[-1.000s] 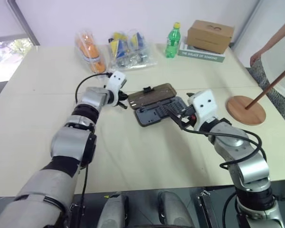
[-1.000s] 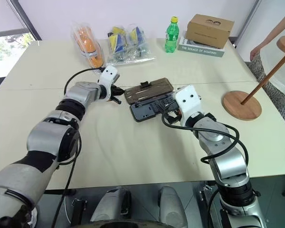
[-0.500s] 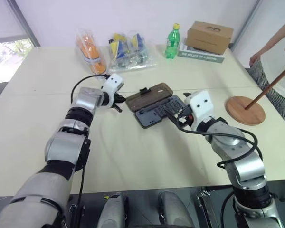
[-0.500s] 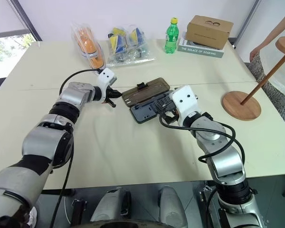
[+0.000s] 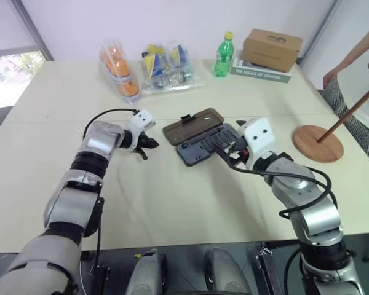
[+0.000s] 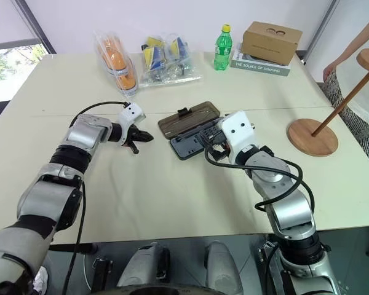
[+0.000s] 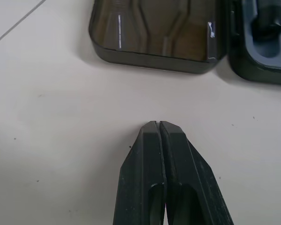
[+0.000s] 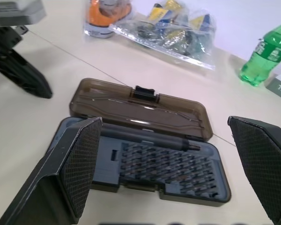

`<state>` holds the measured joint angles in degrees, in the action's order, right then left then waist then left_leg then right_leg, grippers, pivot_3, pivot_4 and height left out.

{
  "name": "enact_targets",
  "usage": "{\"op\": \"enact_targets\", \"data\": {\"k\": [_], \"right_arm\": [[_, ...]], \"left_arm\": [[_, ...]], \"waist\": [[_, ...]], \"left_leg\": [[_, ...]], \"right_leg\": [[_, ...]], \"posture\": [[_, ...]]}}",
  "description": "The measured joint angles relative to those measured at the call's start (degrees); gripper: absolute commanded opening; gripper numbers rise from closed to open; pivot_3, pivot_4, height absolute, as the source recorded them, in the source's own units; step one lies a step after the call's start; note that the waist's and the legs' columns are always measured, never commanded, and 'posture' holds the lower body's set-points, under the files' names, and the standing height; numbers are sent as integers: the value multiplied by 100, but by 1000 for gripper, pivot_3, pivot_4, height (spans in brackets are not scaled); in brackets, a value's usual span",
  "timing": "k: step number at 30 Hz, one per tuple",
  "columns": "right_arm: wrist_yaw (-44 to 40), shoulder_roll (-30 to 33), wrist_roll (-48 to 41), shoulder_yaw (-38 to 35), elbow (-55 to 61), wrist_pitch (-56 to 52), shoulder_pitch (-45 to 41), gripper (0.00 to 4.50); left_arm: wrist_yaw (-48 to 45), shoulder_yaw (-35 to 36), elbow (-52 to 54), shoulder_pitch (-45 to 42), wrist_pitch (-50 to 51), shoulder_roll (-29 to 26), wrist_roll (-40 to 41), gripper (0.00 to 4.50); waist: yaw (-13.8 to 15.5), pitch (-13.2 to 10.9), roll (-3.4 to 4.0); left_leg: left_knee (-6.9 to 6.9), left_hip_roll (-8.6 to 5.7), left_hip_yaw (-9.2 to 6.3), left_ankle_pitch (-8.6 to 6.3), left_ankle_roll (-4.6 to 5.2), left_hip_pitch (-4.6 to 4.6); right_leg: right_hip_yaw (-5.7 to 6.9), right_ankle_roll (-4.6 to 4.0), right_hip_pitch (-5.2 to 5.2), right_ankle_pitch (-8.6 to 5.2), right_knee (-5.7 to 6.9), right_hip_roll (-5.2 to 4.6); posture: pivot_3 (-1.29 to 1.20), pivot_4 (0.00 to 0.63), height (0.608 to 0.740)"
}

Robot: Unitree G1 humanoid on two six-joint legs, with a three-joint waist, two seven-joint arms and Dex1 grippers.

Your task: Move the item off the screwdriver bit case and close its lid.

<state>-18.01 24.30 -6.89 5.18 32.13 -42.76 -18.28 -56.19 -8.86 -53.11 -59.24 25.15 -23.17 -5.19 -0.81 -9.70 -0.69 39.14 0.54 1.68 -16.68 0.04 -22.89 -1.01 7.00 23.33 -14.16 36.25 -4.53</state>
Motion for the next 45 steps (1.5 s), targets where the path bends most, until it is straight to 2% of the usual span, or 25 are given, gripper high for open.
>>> {"op": "enact_targets", "data": {"k": [4,7,11,15,20,21,22,27,33,45], "right_arm": [[-32,-7,8,25,-64,76,-45,4500],[-37,-7,38,26,-101,92,-59,4500],[-35,-18,94,27,-105,118,-67,4500],[-26,-79,119,56,-106,166,-67,4500],[-16,-116,166,86,-157,201,-67,4500],[-13,-143,172,90,-181,206,-68,4500],[-10,-160,181,101,-203,209,-69,4500],[18,-234,230,133,-220,220,-87,4500],[137,-307,373,138,-218,250,-81,4500],[236,-310,471,137,-18,192,103,4500]], "left_arm": [[375,238,-770,-400,-254,35,93,38],[350,310,-1016,-592,-478,-11,120,38],[168,319,-1143,-786,-873,-170,121,38],[57,317,-1195,-849,-1229,-182,116,1223],[-114,279,-1320,-887,-1502,-82,61,3823],[-123,264,-1373,-912,-1567,-50,25,4273],[-129,243,-1403,-932,-1607,-21,1,4426],[-60,168,-1675,-1151,-1830,108,-104,4426],[531,356,-2088,-1536,-1905,401,-81,4426],[1740,401,-2398,-1420,-2009,757,-351,4426]], "waist": [[-3,-6,-9],[5,-6,-10],[9,-7,-10],[13,-7,-10],[11,-7,-11],[11,-7,-11],[11,-7,-11],[10,-8,-12],[14,-8,-13],[7,-8,-13]], "left_leg": [[1,0,-2,0,0,-17],[2,-3,0,1,-1,-63],[1,-3,4,1,-1,-71],[1,-3,5,1,-1,-71],[1,-3,5,1,-1,-71],[1,-3,5,1,-1,-71],[1,-3,5,1,-1,-71],[1,-3,5,1,-1,-71],[1,-4,5,1,-1,-71],[1,-4,3,1,-1,-71]], "right_leg": [[1,0,15,0,0,1],[1,1,61,1,0,-1],[1,1,71,1,-3,-2],[1,1,70,1,-3,-3],[1,1,70,1,-2,-3],[1,1,70,1,-2,-2],[1,1,70,1,-2,-2],[1,1,70,1,-2,-2],[1,1,70,1,-3,-3],[1,2,71,1,-1,-2]], "posture": [[0,150,740],[0,150,740],[0,150,740],[0,150,740],[0,150,740],[0,150,740],[0,150,740],[0,150,740],[0,150,740],[0,150,740]]}}
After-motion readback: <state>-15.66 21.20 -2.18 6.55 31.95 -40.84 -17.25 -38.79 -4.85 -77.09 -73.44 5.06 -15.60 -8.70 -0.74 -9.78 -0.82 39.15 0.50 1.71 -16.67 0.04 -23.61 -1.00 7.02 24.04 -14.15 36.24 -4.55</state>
